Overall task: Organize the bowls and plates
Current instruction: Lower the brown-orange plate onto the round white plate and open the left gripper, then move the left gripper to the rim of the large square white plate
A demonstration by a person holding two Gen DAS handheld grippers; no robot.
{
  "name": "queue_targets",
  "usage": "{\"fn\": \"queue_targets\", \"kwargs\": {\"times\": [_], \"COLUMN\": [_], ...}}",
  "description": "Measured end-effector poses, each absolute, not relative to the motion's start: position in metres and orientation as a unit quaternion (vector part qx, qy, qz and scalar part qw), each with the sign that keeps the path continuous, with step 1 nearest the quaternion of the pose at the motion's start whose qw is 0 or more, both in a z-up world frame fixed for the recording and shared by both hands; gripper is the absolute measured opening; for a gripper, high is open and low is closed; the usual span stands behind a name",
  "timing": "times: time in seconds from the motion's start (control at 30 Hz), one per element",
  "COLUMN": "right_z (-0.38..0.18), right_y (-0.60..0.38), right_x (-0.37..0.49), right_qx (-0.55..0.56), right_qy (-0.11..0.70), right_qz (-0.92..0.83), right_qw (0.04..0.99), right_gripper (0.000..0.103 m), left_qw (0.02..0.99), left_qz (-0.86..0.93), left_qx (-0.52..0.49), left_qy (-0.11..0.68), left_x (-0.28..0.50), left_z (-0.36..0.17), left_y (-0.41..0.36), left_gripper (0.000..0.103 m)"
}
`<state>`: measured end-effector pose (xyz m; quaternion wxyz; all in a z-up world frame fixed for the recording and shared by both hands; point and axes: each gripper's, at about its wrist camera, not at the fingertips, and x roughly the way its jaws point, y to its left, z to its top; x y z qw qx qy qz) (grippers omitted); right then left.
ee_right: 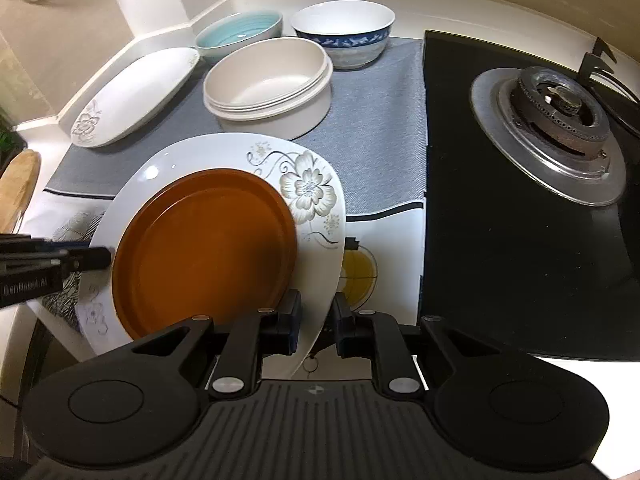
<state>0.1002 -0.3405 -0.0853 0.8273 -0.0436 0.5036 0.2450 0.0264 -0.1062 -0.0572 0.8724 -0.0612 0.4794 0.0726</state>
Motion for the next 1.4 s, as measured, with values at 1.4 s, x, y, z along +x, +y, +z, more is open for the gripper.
{"fn": "queue_targets", "kwargs": {"times": [1.4], "right_z": [-0.040], "right_y": [-0.318], "right_x": [0.056], "right_qx": [0.007], "right_qy": [0.424], "right_qz": [0.118], "right_qw": [0.898], "right_gripper": [0.044], "left_qw": [0.875], "left_qz": [0.157], "left_qx": [-0.335], "left_qy": [0.311], "left_x": [0.042], "left_z": [-0.055], "left_y": [0.118], "left_gripper": [0.039]}}
